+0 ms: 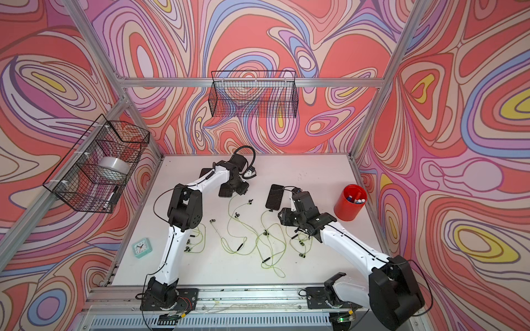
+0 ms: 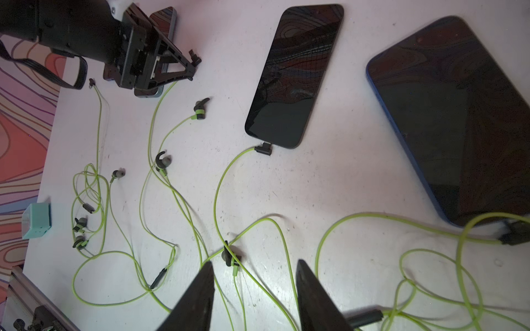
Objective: Plug wired earphones into phones
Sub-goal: Pick up the wired earphone from the center of the board.
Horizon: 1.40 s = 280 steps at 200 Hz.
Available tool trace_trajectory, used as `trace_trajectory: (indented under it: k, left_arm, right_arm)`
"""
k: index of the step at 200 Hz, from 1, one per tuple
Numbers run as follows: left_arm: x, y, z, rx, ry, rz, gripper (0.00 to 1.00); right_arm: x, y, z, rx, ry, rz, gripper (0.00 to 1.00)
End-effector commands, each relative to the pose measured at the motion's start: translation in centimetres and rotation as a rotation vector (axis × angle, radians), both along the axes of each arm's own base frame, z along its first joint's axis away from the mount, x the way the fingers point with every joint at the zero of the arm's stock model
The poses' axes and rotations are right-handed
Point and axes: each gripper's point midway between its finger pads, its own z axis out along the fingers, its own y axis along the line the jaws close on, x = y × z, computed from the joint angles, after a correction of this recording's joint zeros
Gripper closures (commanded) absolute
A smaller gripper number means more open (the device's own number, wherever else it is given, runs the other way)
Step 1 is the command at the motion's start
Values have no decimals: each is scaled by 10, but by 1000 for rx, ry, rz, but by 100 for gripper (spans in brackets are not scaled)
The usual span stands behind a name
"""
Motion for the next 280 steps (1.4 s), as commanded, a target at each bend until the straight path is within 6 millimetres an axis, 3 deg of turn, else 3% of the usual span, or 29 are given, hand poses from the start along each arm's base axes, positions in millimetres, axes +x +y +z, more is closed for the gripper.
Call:
trace_trajectory:
  k: [1,43,71,112,135,186,227,280]
  left_arm:
    - [-25,13,-21,59,140,9,71]
    - [-43,16,-29,40,211,69,91]
    - [-49,15,-19,-4,202,127,100]
    - [-50,14,16,-78,124,196,100]
    - [-52,7,47,-181,68,236,100]
    - [-75,-13,108,-497,0,303,100]
    - [-103,-39,136,-797,72,295,100]
    - [-126,-44,154,-896,62,262,100]
  right_arm:
    - [-2,-7,-6,-19,11,-27,53]
    - [-3,-10,-8,-33,11,-27,53]
    - [-3,-8,-9,-31,12,-24,53]
    - [7,3,-6,23,6,-18,53]
    - [16,12,-5,67,8,-24,54]
    - [34,52,6,320,-14,7,57]
    - [46,79,45,429,-160,60,58]
    - [60,109,60,438,-203,99,57]
